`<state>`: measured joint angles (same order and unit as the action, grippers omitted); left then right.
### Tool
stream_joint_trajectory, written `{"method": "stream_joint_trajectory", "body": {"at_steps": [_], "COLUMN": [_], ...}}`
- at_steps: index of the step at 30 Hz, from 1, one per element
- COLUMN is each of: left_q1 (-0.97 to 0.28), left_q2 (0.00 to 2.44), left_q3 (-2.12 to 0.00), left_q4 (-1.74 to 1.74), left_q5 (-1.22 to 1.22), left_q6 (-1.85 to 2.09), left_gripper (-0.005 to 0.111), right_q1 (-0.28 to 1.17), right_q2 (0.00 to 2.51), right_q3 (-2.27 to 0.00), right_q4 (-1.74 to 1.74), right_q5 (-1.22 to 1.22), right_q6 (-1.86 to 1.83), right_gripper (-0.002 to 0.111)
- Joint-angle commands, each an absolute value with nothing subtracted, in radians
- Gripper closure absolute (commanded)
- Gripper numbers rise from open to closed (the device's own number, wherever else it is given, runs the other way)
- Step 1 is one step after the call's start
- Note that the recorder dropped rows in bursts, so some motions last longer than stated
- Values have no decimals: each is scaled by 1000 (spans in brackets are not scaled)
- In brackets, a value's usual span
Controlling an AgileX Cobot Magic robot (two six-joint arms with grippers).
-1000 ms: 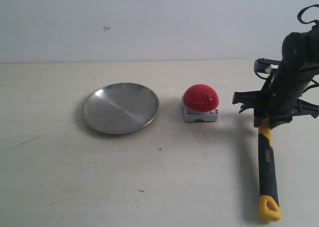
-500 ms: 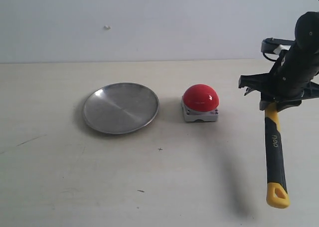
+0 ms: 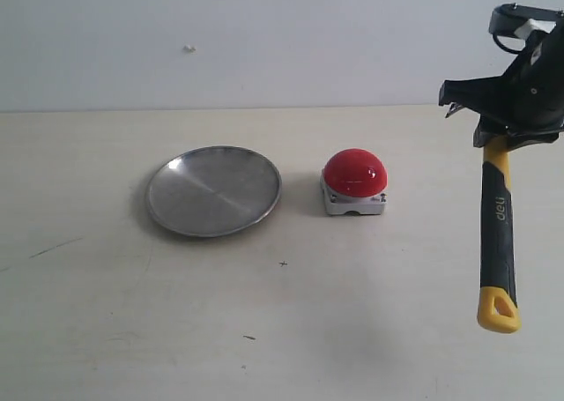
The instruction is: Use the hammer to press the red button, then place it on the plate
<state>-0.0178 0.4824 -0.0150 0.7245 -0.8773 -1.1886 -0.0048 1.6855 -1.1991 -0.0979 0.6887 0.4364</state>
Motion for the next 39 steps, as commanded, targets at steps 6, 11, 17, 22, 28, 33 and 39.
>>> {"method": "stream_joint_trajectory", "body": {"at_steps": [6, 11, 17, 22, 28, 33, 39], "left_q1": [-89, -379, -661, -762, -770, -770, -770], "left_q2": [1126, 1601, 1927, 2046, 2118, 2190, 2266], "left_q3": [-347, -721, -1055, -1228, -1358, -1459, -1540], "left_q4": [927, 1152, 1175, 1194, 1202, 1252, 1256], "left_q5": [-1108, -1083, -955, -847, -851, -897, -973], "left_q6": [-1186, -1249, -1339, -1354, -1460, -1521, -1586], "left_gripper": [107, 92, 53, 38, 37, 37, 37], "right_q1": [-6, -6, -6, -6, -6, -6, -6], "right_q2": [1582, 1573, 1573, 1573, 1573, 1573, 1573], "right_q3": [-1204, -1204, -1204, -1204, -1204, -1204, -1204], "right_q4": [-104, -111, -111, -111, -104, -85, -82], "right_q5": [663, 633, 621, 619, 610, 610, 614], "right_q6": [448, 428, 404, 374, 364, 364, 364], "right_gripper": [108, 108, 108, 108, 108, 108, 108]}}
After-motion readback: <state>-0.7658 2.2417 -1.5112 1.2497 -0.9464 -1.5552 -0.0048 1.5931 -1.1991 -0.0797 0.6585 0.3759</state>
